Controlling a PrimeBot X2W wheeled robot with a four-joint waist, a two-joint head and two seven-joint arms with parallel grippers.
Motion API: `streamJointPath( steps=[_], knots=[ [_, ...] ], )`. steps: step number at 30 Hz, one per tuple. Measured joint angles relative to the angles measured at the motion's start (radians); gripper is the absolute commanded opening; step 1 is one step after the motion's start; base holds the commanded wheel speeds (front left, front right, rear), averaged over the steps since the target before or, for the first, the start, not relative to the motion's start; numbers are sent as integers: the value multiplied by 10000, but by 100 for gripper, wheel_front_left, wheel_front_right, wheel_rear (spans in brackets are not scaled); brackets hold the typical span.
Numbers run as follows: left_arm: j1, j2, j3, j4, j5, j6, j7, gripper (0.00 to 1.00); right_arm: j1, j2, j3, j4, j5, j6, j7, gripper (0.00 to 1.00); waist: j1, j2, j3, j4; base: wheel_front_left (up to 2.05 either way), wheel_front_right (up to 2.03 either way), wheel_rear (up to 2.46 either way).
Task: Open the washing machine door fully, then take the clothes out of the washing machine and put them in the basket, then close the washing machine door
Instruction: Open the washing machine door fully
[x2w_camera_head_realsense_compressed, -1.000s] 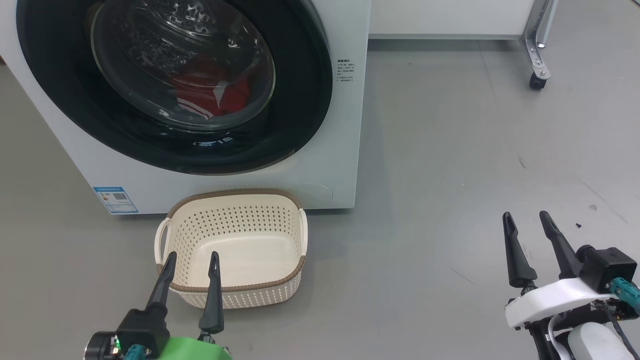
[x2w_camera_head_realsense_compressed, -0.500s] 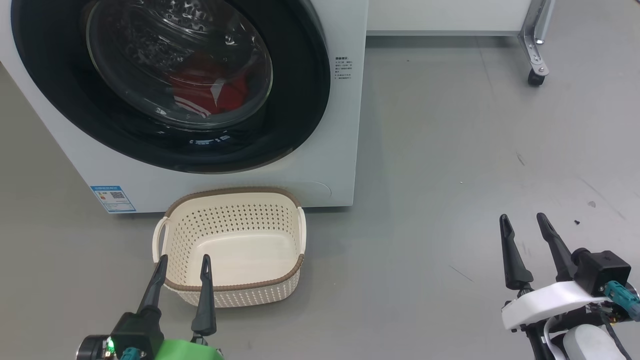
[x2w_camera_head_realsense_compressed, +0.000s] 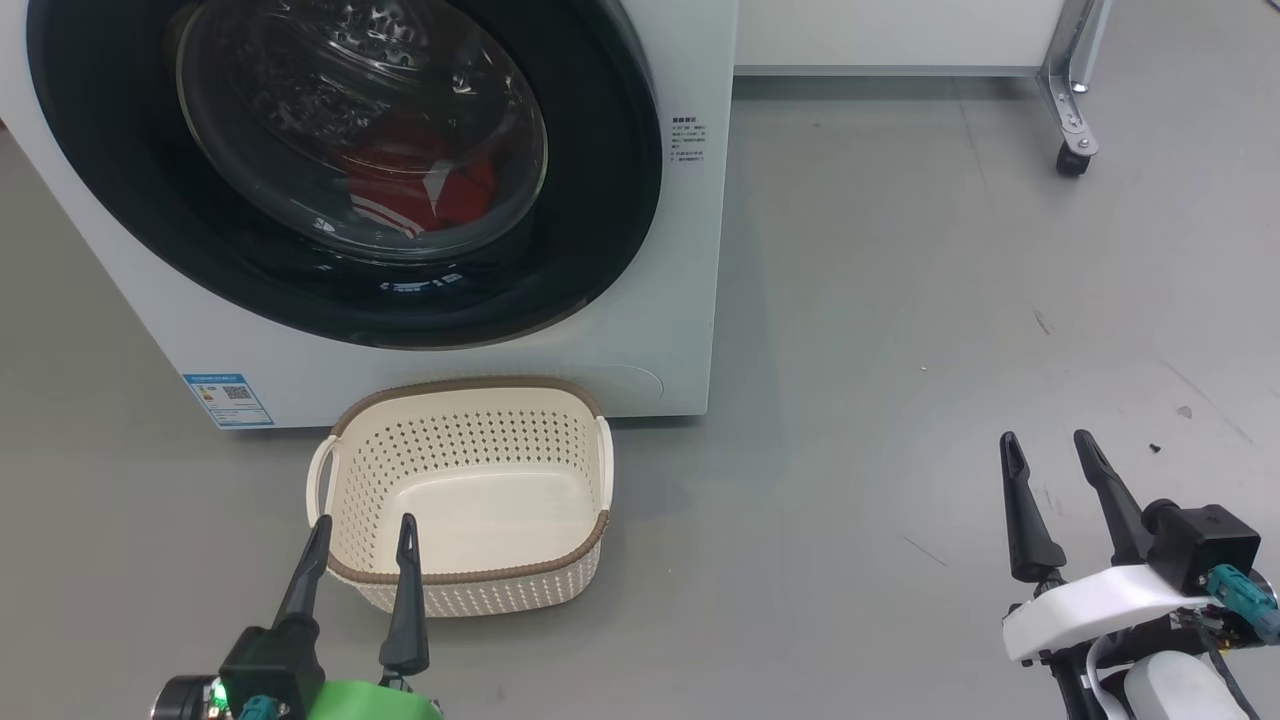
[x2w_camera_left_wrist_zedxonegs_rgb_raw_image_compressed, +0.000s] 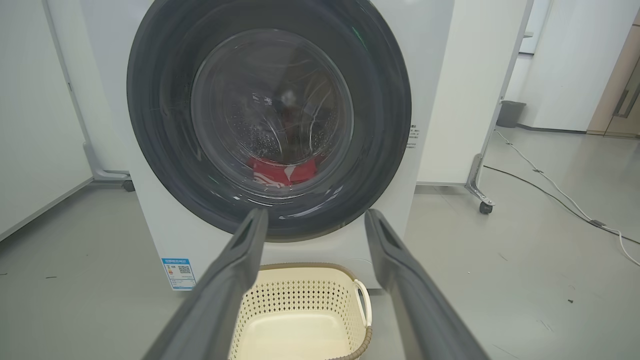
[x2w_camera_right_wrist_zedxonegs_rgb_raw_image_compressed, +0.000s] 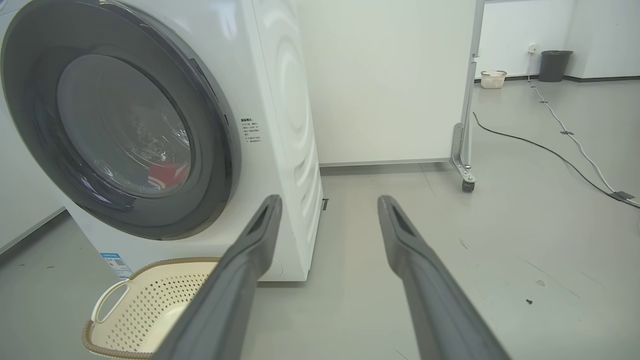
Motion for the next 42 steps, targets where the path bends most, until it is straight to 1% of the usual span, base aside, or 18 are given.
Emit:
streamJointPath(
  steps=[10,29,30,31,32,34,39,42],
  knots=[
    [1,0,-2,98,0,0,-6,100,-2,88,-23,67,15,109,-13,100,0,0,0,14,0,0,0],
    [-2,-2,-2,98,0,0,-6,100,-5,98,-102,127,15,125,-17,100,0,0,43,15,0,0,0],
    [-3,0,-17,98,0,0,-6,100,-5,98,-123,123,15,125,-25,98,0,0,55,18,0,0,0],
    [-4,-2,-27,98,0,0,-6,100,-5,96,-144,117,15,125,-29,41,0,0,72,26,0,0,0],
    [-7,-4,-46,96,0,0,-6,100,-5,92,-163,115,15,130,-29,0,0,0,91,34,0,0,0],
    [-20,-4,-92,92,0,0,-6,100,-6,65,-163,109,13,207,-29,0,0,1,130,59,0,0,0],
    [-36,-6,-295,65,0,0,-6,100,-8,-6,-313,2,25,247,-31,0,0,0,264,165,0,0,0],
    [-55,-4,-337,25,0,0,-8,100,-18,8,-470,-84,334,309,-59,0,0,0,377,260,0,0,0]
  ],
)
